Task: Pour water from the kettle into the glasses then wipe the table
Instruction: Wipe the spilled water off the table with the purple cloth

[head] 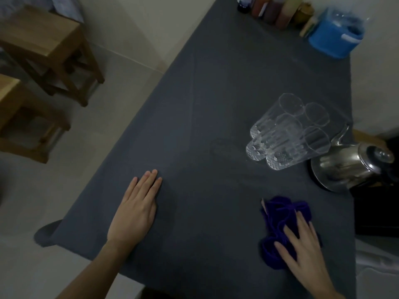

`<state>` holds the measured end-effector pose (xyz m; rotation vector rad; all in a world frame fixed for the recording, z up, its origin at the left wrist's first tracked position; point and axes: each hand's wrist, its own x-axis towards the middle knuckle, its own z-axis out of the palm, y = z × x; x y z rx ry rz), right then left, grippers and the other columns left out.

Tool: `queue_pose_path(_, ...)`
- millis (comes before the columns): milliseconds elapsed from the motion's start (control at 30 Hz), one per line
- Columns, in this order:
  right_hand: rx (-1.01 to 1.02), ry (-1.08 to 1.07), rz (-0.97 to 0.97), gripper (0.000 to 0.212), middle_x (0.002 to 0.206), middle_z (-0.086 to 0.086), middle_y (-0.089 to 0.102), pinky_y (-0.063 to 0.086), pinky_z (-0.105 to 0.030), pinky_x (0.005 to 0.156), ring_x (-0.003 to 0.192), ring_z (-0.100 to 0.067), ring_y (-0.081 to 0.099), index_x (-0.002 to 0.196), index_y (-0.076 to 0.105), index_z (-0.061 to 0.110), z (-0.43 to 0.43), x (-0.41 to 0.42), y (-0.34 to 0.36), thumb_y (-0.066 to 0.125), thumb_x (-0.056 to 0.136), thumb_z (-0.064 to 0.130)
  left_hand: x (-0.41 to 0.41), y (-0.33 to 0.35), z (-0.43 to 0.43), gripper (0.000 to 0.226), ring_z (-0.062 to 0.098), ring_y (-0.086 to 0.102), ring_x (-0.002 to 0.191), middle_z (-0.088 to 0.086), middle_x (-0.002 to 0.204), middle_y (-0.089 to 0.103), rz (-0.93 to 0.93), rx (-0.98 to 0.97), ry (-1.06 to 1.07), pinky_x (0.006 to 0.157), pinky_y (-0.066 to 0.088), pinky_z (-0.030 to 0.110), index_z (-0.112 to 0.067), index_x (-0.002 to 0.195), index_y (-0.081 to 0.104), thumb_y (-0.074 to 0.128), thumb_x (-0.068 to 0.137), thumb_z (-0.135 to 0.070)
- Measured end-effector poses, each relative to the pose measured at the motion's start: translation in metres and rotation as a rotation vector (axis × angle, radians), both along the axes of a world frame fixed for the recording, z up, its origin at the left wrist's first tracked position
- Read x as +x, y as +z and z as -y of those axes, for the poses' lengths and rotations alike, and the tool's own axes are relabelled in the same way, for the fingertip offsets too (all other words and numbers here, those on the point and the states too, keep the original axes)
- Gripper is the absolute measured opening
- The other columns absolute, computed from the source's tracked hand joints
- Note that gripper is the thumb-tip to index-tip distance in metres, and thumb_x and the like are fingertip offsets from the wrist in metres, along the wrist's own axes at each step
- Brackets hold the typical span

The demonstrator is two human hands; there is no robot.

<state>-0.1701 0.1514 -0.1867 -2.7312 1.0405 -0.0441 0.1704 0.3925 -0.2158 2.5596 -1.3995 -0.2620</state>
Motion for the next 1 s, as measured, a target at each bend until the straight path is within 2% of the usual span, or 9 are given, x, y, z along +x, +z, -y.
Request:
queue_pose_path(167, 0.101, 0.158, 0.044, 0.065, 0.145, -0.02, 0.039, 0.013, -0.04, 0.116, 0.136, -0.028, 0.031, 0.12, 0.065, 0.002, -0.01, 0.052, -0.003, 0.023, 0.101, 0.047, -0.001, 0.002, 0.0, 0.054, 0.022, 0.022, 0.147, 0.007, 0.157, 0.028, 0.004, 0.029, 0.002, 0.121, 0.006, 0.038, -0.01, 0.148, 0.034, 0.027, 0.095, -0.024)
queue_pose_path(267, 0.114, 0.298, 0.069, 0.047, 0.15, -0.015, 0.036, 0.016, -0.046, 0.116, 0.143, -0.023, 0.024, 0.131, 0.058, 0.009, -0.015, 0.095, -0.005, 0.036, 0.098, 0.035, 0.0, 0.002, 0.001, 0.054, 0.023, 0.023, 0.147, 0.008, 0.157, 0.029, -0.005, 0.031, -0.004, 0.121, 0.008, 0.039, -0.01, 0.147, 0.035, 0.029, 0.095, -0.023)
queue_pose_path(367, 0.08, 0.404, 0.109, 0.044, 0.152, -0.013, 0.034, 0.017, -0.048, 0.117, 0.144, -0.025, 0.023, 0.137, 0.052, 0.012, -0.017, 0.151, -0.011, 0.047, 0.094, 0.023, -0.001, 0.002, 0.0, 0.054, 0.022, 0.025, 0.146, 0.007, 0.157, 0.03, -0.017, 0.026, -0.004, 0.121, 0.008, 0.038, -0.011, 0.147, 0.036, 0.029, 0.095, -0.024)
queue_pose_path(467, 0.018, 0.308, 0.135, 0.043, 0.149, -0.019, 0.038, 0.02, -0.052, 0.115, 0.14, -0.034, 0.03, 0.137, 0.051, 0.01, -0.01, 0.211, -0.016, 0.052, 0.095, 0.02, 0.0, 0.004, 0.001, 0.054, 0.021, 0.026, 0.145, 0.007, 0.156, 0.032, -0.024, 0.02, -0.006, 0.121, 0.008, 0.037, -0.011, 0.146, 0.037, 0.03, 0.094, -0.023)
queue_pose_path(600, 0.005, 0.11, 0.107, 0.046, 0.154, -0.018, 0.03, 0.014, -0.053, 0.116, 0.144, -0.034, 0.02, 0.144, 0.043, 0.015, 0.003, 0.267, -0.017, 0.043, 0.099, 0.029, -0.001, 0.006, 0.001, 0.054, 0.02, 0.022, 0.146, 0.006, 0.157, 0.029, -0.031, 0.015, 0.005, 0.122, 0.001, 0.033, -0.012, 0.147, 0.036, 0.028, 0.095, -0.025)
queue_pose_path(667, 0.004, 0.087, 0.094, 0.049, 0.153, -0.017, 0.031, 0.016, -0.053, 0.115, 0.143, -0.033, 0.021, 0.144, 0.042, 0.018, 0.005, 0.273, -0.016, 0.043, 0.098, 0.036, -0.001, 0.006, 0.001, 0.054, 0.019, 0.021, 0.147, 0.006, 0.157, 0.029, -0.029, 0.007, 0.001, 0.122, 0.003, 0.034, -0.012, 0.148, 0.035, 0.027, 0.096, -0.025)
queue_pose_path(767, -0.028, 0.113, 0.051, 0.052, 0.144, -0.015, 0.043, 0.029, -0.051, 0.109, 0.134, -0.032, 0.035, 0.138, 0.049, 0.02, 0.004, 0.266, -0.008, 0.053, 0.092, 0.042, -0.001, 0.004, 0.001, 0.053, 0.018, 0.02, 0.147, 0.006, 0.157, 0.029, -0.031, -0.011, 0.005, 0.122, 0.003, 0.034, -0.012, 0.148, 0.035, 0.026, 0.096, -0.024)
queue_pose_path(833, -0.033, 0.115, 0.041, 0.047, 0.138, -0.013, 0.048, 0.037, -0.047, 0.101, 0.126, -0.03, 0.041, 0.133, 0.054, 0.021, 0.002, 0.259, 0.001, 0.058, 0.089, 0.035, -0.001, 0.003, 0.0, 0.053, 0.017, 0.02, 0.146, 0.007, 0.157, 0.031, -0.025, -0.018, 0.001, 0.122, 0.003, 0.033, -0.011, 0.147, 0.036, 0.028, 0.096, -0.023)
queue_pose_path(1000, 0.007, 0.155, -0.016, 0.042, 0.136, -0.009, 0.05, 0.04, -0.045, 0.093, 0.121, -0.028, 0.045, 0.126, 0.059, 0.019, -0.038, 0.213, 0.016, 0.06, 0.084, 0.019, 0.001, 0.0, 0.0, 0.052, 0.018, 0.023, 0.146, 0.009, 0.156, 0.033, -0.022, -0.021, -0.006, 0.122, 0.009, 0.037, -0.01, 0.146, 0.036, 0.028, 0.096, -0.023)
